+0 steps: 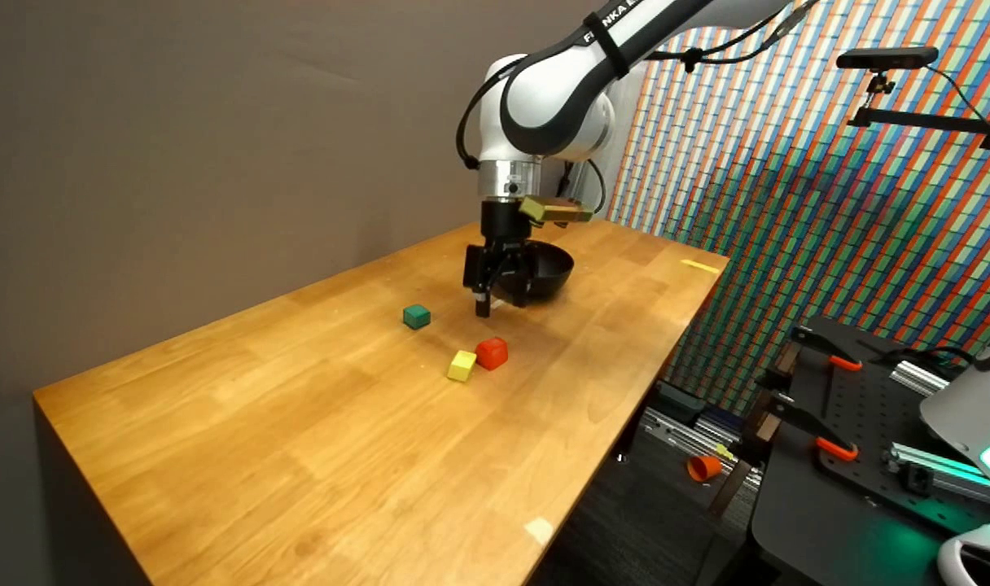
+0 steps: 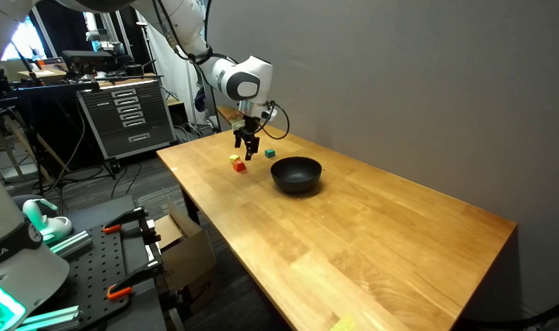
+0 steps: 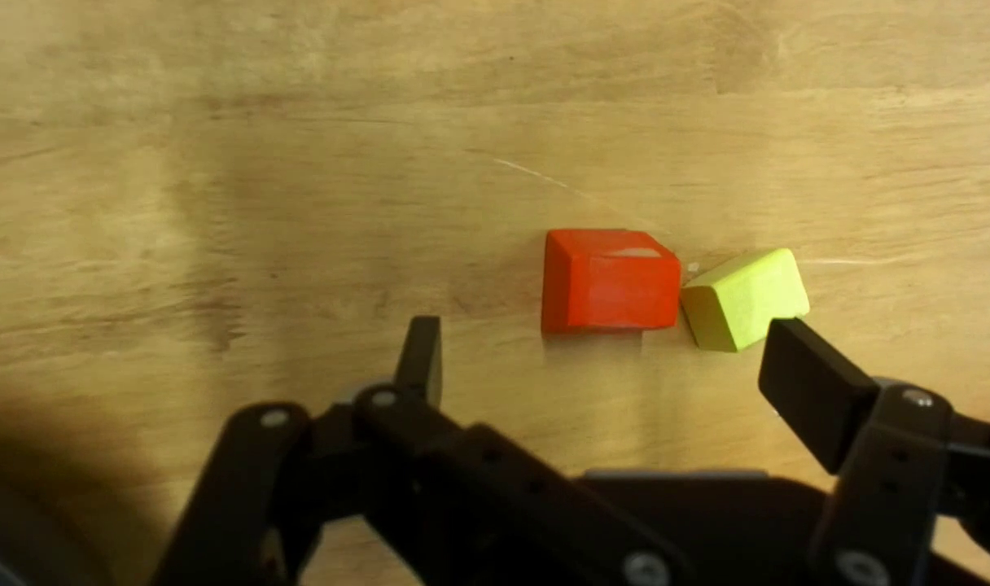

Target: Take the orange and green blocks one at a time and place them in the black bowl

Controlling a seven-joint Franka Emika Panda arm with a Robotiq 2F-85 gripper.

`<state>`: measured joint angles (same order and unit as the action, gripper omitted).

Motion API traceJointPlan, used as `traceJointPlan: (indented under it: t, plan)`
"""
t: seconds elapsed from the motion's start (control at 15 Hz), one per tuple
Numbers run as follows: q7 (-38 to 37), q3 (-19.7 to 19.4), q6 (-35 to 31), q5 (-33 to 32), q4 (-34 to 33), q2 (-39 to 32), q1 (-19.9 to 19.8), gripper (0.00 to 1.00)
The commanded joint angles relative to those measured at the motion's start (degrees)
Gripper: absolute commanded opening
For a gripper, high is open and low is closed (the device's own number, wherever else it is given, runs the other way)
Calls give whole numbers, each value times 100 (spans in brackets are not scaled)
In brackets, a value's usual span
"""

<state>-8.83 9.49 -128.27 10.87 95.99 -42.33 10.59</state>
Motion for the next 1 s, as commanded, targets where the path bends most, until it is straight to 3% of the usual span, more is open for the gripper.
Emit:
traceJointPlan:
  t: [0.0, 0.47, 0.6, 0.93]
  plan:
    - [-133, -146, 330, -222, -654, -461, 218, 100]
    - [-356, -355, 248, -559, -815, -796, 545, 100]
    - [-442, -428, 259, -692, -833, -833, 630, 75]
    - [-660, -506, 218, -805, -650, -661, 701, 35]
